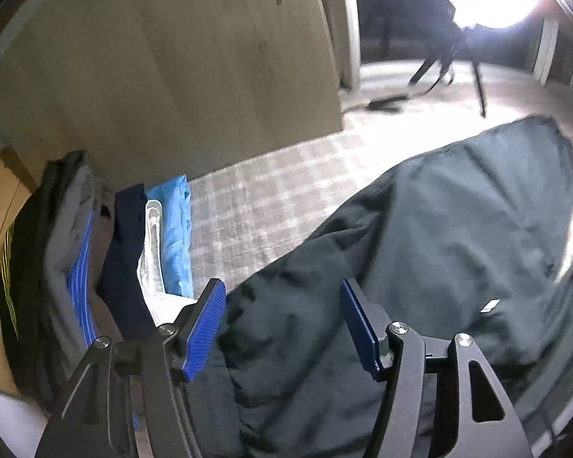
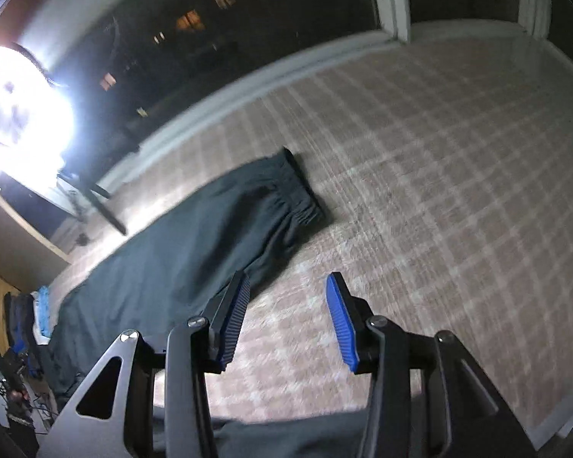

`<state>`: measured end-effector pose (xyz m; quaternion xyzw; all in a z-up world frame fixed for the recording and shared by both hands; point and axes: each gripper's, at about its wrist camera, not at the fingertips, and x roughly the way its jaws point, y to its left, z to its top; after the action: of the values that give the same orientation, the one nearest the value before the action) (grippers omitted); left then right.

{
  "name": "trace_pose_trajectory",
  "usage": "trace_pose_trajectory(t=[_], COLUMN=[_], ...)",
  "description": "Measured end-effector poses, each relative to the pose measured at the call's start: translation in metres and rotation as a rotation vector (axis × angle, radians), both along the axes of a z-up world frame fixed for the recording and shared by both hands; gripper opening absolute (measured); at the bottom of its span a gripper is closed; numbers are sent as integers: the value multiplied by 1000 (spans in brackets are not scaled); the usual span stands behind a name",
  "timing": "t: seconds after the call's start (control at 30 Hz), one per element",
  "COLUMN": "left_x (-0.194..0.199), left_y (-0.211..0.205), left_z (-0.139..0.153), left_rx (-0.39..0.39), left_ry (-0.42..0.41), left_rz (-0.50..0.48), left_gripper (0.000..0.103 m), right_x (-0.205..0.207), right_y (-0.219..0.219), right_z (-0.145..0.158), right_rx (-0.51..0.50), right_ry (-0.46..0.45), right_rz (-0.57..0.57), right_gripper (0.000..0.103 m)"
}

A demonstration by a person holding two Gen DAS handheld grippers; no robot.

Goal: Fold clothes

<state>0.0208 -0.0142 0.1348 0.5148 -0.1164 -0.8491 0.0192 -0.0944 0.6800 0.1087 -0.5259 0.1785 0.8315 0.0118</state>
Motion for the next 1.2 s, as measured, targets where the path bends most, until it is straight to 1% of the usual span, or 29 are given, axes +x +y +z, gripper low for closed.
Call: trace_pose_trajectory(t=[0.07, 0.13, 0.2, 0.23, 0.3, 0.37, 0.43, 0.47, 0.5, 0.53, 0.57, 0.6, 0.63, 0.67, 0.7, 0.73, 0.8, 0.87, 0.97, 1.03, 1.13, 1.17, 1.2], left_x=[-11, -19, -25, -28, -35, -42, -49, -53, -54, -55, -54, -52, -49, -47, -44, -41, -38, -35, -31, -28, -21, -20, -18], left_y=[-6, -16, -23, -25, -23, -19, -17, -19, -22, -25, -29, -33, -35, -36, -37, -40, -49, -52, -51, -50, -49, -50, -51], left_z=[-12, -22, -33, -38, -50, -64, -78, -85, -89, -88, -88, -88, -87, -86, -84, -81, -71, -64, -64, -66, -69, -71, -72], left_rx=[-41, -79, -82, -75, -83, -123, -169, -179, -175, -152, -120, -85, -58, -66, -100, -110, -61, -57, -69, -80, -105, -115, -130], left_ry=[-42, -90, -128, -145, -191, -233, -278, -302, -315, -313, -326, -341, -346, -345, -333, -320, -288, -256, -261, -272, -279, -283, -287], left_rz=[-3, -12, -25, -35, -86, -147, -189, -195, -197, -197, -197, -198, -204, -203, -197, -185, -147, -130, -129, -134, -137, -134, -129], left_gripper=[60, 60, 60, 60, 63, 67, 68, 68, 71, 70, 66, 53, 38, 1, 1, 0, 0, 0, 0, 0, 9, 22, 50], right_x=[-21, -42, -59, -67, -85, -102, -116, -121, -126, -130, -134, -137, -140, -143, -145, -148, -154, -162, -175, -178, -182, -184, -185], right_y=[-4, -14, -24, -29, -40, -53, -65, -69, -73, -76, -78, -81, -83, -86, -89, -93, -103, -115, -130, -134, -140, -142, -144], right_z=[-16, -29, -38, -42, -52, -60, -66, -67, -68, -69, -70, -70, -70, -69, -69, -69, -71, -74, -76, -80, -86, -88, -90], right_rx=[15, 56, 90, 99, 126, 167, 216, 232, 247, 260, 272, 285, 296, 304, 312, 320, 346, 368, 371, 378, 388, 392, 395], right_ry=[-26, -47, -56, -58, -71, -85, -89, -89, -90, -92, -94, -95, -94, -88, -81, -75, -66, -61, -53, -64, -79, -84, -90], right_rz=[48, 106, 159, 181, 236, 292, 348, 368, 391, 414, 438, 462, 488, 515, 543, 572, 625, 674, 744, 773, 818, 833, 848], right_gripper=[42, 42, 44, 47, 49, 49, 50, 50, 50, 50, 50, 50, 50, 51, 52, 55, 57, 57, 57, 58, 60, 60, 60])
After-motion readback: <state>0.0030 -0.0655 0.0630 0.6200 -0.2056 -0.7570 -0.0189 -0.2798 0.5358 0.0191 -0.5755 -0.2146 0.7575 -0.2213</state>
